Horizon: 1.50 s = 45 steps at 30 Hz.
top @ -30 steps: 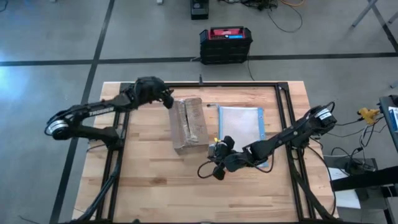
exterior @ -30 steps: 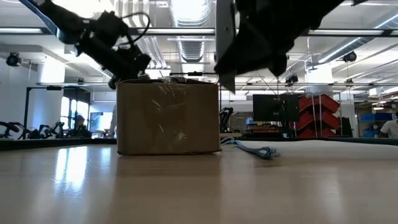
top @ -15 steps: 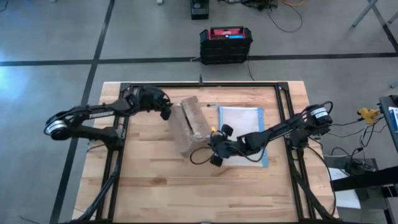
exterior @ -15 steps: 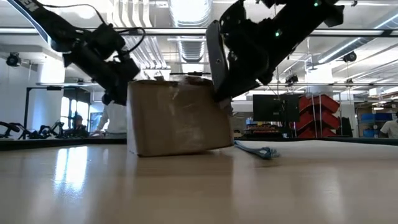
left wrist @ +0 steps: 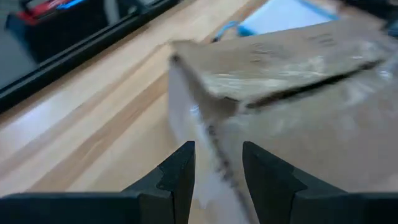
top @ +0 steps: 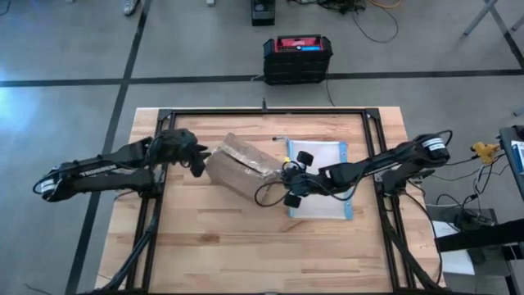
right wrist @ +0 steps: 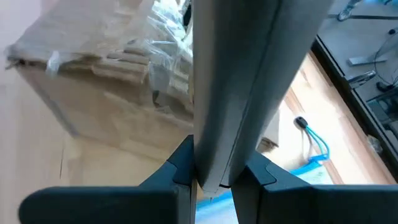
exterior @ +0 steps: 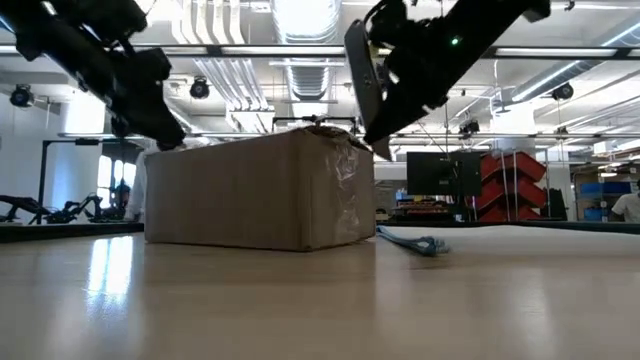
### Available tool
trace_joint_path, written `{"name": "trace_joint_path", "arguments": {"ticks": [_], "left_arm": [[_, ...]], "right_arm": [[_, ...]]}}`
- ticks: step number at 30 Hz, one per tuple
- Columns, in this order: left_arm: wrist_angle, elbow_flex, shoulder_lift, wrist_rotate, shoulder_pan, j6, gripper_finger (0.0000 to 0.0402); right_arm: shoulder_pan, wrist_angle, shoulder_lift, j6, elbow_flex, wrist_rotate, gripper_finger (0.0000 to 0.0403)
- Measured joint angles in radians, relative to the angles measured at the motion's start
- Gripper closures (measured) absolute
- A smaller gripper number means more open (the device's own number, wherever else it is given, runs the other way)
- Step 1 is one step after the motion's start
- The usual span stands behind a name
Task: Unpack boxes
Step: Open the cardboard box using the silver cutter
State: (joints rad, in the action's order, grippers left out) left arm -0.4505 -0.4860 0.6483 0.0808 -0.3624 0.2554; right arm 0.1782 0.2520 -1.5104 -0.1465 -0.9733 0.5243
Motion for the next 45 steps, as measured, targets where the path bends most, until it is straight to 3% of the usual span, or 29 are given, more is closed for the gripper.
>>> {"name": "trace_joint_path", "arguments": {"ticks": [6,13,17,23,45], "left_arm": [[0.145,0.006,-0.002,0.023,0.091,-0.038,0.0283],[0.523,0.029,0.199,0.042,0.102,-0.079,0.0283],[0.508,0.015,0.328,0.107,0.098,-0.097,0.0283],[0.468,0.013,0.411,0.165,0.098,-0.032,0.0283],[0.383,0.017,0.381,0.173,0.100,-0.030,0.0283]], "right_arm": [[0.030,-0.029,0.096,0.014,0.000,0.002,0.0361],[-0.005,-0.352,0.075,0.049,0.001,0.015,0.0361],[-0.034,-0.523,-0.020,0.064,0.004,-0.010,0.0361],[-0.052,-0.717,-0.153,0.067,0.004,-0.035,0.0361],[-0.085,-0.787,-0.297,0.071,-0.008,-0.027,0.0361]]}}
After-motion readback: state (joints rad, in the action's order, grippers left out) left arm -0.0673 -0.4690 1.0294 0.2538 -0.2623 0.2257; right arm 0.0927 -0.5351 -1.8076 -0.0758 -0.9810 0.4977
